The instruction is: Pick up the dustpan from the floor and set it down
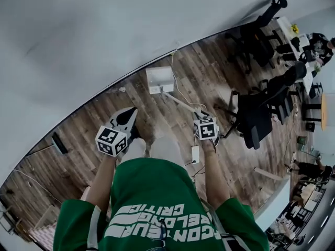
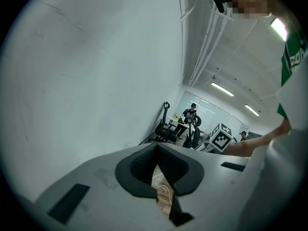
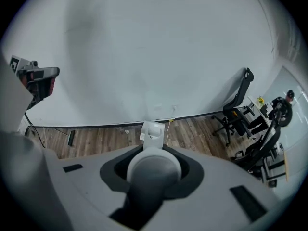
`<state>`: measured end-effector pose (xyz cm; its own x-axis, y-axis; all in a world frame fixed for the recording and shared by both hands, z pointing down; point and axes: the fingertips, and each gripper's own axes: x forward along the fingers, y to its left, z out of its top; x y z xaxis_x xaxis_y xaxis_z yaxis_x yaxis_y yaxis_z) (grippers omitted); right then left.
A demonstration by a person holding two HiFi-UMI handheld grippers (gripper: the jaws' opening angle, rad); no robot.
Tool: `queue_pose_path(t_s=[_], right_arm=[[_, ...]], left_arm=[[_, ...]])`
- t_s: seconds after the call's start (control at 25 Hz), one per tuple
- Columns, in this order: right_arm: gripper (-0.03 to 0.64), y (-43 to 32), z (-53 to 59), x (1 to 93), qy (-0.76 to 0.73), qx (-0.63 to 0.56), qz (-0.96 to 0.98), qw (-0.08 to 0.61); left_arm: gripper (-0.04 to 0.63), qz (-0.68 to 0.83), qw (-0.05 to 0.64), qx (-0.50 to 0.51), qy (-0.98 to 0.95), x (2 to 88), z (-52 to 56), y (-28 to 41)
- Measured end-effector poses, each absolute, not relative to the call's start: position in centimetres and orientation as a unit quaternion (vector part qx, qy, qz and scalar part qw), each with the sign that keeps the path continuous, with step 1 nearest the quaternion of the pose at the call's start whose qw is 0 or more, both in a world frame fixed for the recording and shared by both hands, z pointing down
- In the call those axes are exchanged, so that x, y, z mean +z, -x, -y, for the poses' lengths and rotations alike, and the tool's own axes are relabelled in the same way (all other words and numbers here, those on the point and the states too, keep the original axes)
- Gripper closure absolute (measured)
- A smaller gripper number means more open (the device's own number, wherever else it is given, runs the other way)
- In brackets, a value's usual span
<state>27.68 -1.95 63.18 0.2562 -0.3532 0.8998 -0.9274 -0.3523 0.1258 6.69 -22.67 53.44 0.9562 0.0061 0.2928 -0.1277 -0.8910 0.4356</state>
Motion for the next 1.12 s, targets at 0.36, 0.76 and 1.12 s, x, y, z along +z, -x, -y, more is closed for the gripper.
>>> queue_pose_path(t_s=[0.36,0.76,1.12], right_arm=[[0.502,-30.8,8.0,66.7,-0.651,0.415,0.496,0.398],[0.502,-33.0,15.4,70.7,-0.577,0.417,0.54,0.448],[0.502,-33.0,21.6,74.5,-0.54,0.424,0.55,0.476]], left_arm=[[0.598,0.086,0.247,0.135,-0.956,54.2,24.9,-8.0],[0.598,0.222,0.273,0.14,-0.925,56.1,27.5,-8.2],[0.598,0.281,0.294,0.143,-0.903,57.7,29.5,-8.7]])
